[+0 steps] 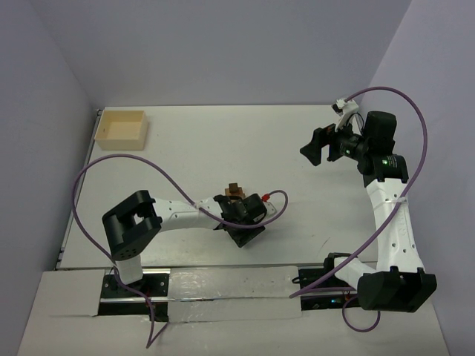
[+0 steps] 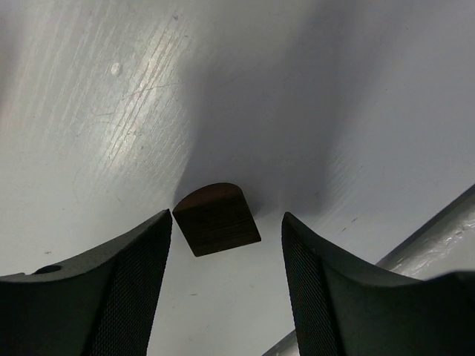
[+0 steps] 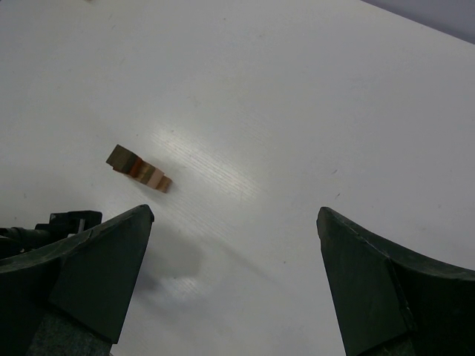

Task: Build the wood block tower

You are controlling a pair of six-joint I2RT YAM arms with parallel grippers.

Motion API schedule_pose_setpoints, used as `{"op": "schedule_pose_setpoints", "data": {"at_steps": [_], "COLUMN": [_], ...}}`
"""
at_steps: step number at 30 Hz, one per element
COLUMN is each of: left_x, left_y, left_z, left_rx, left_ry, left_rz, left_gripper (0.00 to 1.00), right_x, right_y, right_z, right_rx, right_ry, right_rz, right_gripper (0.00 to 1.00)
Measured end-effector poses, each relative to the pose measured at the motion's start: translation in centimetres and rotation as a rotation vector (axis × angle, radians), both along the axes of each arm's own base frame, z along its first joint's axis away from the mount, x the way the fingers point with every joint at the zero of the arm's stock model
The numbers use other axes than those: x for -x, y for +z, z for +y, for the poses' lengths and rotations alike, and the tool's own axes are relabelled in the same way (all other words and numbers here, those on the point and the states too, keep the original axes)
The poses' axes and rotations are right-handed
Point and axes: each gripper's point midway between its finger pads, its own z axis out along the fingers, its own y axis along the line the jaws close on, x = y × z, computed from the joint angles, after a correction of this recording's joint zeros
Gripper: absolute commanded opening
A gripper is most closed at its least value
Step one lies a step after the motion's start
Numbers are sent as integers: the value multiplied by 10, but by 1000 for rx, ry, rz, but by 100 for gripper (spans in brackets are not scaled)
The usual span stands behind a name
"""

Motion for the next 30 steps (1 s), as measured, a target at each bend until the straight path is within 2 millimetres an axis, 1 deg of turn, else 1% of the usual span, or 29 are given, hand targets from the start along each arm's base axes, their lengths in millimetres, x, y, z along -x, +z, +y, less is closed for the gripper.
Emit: {"op": "schedule_pose_setpoints", "data": {"at_steps": [3, 5, 8, 10, 16, 18, 20, 22, 23, 24, 26, 27, 28, 30], "left_x": [0, 1, 2, 3, 5, 4, 2, -3, -7, -14, -30, -44, -49, -76], "left_y": [-2, -2, -2, -2, 4, 9, 19, 39, 54, 73, 121, 152, 184, 246], "left_z": [0, 1, 0, -2, -9, -11, -15, -19, -22, -25, -33, -35, -39, -31], "left_rx": [-5, -5, -3, 2, 28, 44, 73, 131, 168, 221, 350, 433, 514, 680], "left_ry": [2, 3, -1, -5, -21, -24, -29, -33, -29, -23, -10, 4, -8, 14], "left_rz": [3, 6, 12, 17, 37, 41, 44, 49, 49, 48, 29, 13, 19, -14], "left_gripper": [54, 54, 45, 42, 27, 18, 10, 1, 0, 0, 0, 0, 0, 0], "right_x": [0, 0, 0, 0, 0, 1, 2, 3, 4, 5, 5, 5, 5, 7], "right_y": [0, 0, 0, 0, 0, 0, -1, -2, -2, -1, 4, 9, 14, 24], "right_z": [0, 0, 0, 0, 0, 0, 1, 2, 2, 2, 2, 2, 2, 4], "right_rx": [0, 0, 0, 0, 6, 10, 15, 20, 24, 30, 39, 43, 46, 44], "right_ry": [0, 1, 1, 1, 4, 7, 12, 19, 22, 24, 27, 29, 31, 39], "right_rz": [0, 0, 0, 0, -3, -4, -4, -3, -1, -2, -13, -29, -45, -75], "right_gripper": [100, 100, 100, 100, 100, 100, 100, 100, 100, 100, 100, 100, 100, 100]}}
